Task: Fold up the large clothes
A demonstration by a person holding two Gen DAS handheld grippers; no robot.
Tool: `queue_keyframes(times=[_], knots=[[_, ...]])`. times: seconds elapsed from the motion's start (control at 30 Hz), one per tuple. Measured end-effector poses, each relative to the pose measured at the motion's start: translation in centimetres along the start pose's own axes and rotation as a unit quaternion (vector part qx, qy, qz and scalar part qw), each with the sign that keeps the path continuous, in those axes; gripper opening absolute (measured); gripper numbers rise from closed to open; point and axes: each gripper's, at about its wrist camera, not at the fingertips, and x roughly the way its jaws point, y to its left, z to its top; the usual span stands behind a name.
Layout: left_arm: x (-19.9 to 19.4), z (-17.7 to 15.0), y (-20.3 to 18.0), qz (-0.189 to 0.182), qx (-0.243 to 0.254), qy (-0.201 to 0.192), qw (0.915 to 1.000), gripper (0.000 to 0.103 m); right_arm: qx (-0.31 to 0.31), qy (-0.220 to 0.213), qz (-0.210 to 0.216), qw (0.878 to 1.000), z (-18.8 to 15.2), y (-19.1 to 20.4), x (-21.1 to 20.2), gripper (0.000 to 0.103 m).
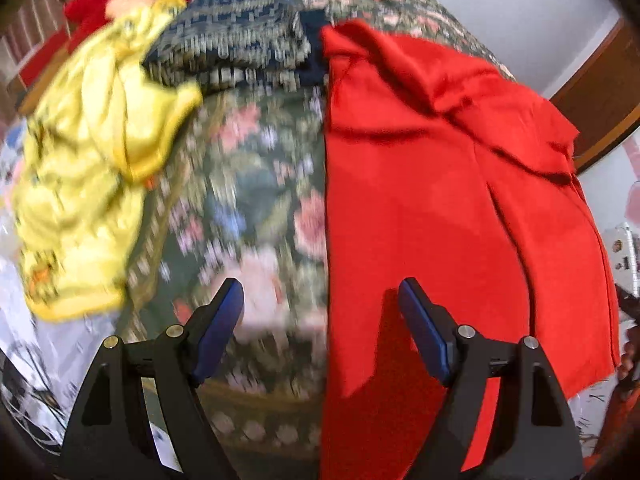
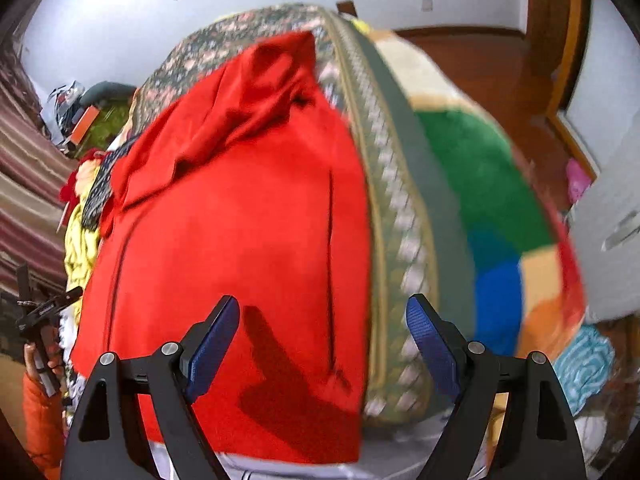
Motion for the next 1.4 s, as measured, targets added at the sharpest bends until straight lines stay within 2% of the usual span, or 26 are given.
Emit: queue_keyframes(times=[0.07,0.2,0.23,0.27,0.33,0.4,0.47,0.57,0.63,0.67,0.7,0.8,0.87,1.0,1.13,1.23,1.3,1.4], knots=[[0.9,-1.4,0.3,-0.023,-0.012,0.024,0.9994,0.08,0.004,-0.006,0.003,1.0,-1.1,-0.1,-0.1,0.084],[0.8,-2.4,0.7,-0.043,-0.047,0.027,0.9976,0.08,0.033,-0.008,0.039,0.999,-2.8,-0.7,-0.1,0.084],[0.7,-2.6,0.8,-0.051,-0.054,0.029,0.9968,0.08,0.032,-0.006,0.046,0.998,-2.9,-0.6,0.0,0.081],[0.6,-2.8,0.8,-0.066,-0.057,0.031,0.9957,0.08,0.027,-0.008,0.055,0.998,-3.3,-0.4,0.1,0.073],[0.3,-3.3,0.3,-0.094,-0.054,0.032,0.9935,0.08,0.024,-0.011,0.063,0.998,-3.4,-0.1,0.3,0.068],[0.0,-3.6,-0.4,-0.113,-0.038,0.037,0.9922,0.08,0.024,-0.012,0.075,0.997,-3.5,0.1,0.4,0.058],[-0.2,-3.8,-1.0,-0.131,-0.032,0.039,0.9901,0.077,0.023,-0.017,0.094,0.995,-3.2,0.3,0.3,0.035],[-0.4,-3.7,-1.6,-0.137,-0.029,0.032,0.9896,0.059,0.009,-0.03,0.098,0.995,-2.8,1.3,0.0,0.016],[-0.7,-3.5,-1.9,-0.141,-0.035,0.025,0.9891,0.029,-0.007,-0.039,0.09,0.995,-2.4,2.2,-0.3,0.012],[-0.9,-3.4,-2.0,-0.138,-0.038,0.023,0.9894,0.019,-0.012,-0.043,0.088,0.995,-2.3,2.4,-0.5,0.011],[-0.9,-3.2,-2.1,-0.133,-0.039,0.021,0.9901,0.005,-0.019,-0.046,0.086,0.995,-2.0,2.7,-0.7,0.011],[-1.7,-2.6,-2.4,-0.12,-0.033,0.004,0.9922,0.005,-0.033,-0.063,0.083,0.994,-1.2,3.6,-1.5,0.01],[-3.0,-1.6,-3.1,-0.108,-0.021,-0.024,0.9936,0.004,-0.038,-0.079,0.085,0.992,-0.3,4.1,-2.3,0.009],[-6.3,0.9,-4.4,-0.119,-0.006,-0.086,0.9891,0.004,-0.048,-0.114,0.094,0.988,2.4,5.1,-3.8,0.009],[-9.5,4.8,-6.5,-0.111,0.019,-0.148,0.9826,0.004,-0.065,-0.153,0.103,0.981,6.5,6.9,-5.5,0.009],[-10.7,8.1,-7.7,-0.103,0.027,-0.182,0.9776,0.004,-0.078,-0.176,0.094,0.977,9.7,7.9,-5.9,0.009],[-10.9,10.4,-8.2,-0.089,0.027,-0.199,0.9755,0.004,-0.08,-0.19,0.086,0.975,12.7,8.5,-5.7,0.009],[-9.5,13.9,-8.1,-0.069,0.012,-0.206,0.9761,0.004,-0.073,-0.203,0.08,0.973,16.6,8.8,-5.2,0.009]])
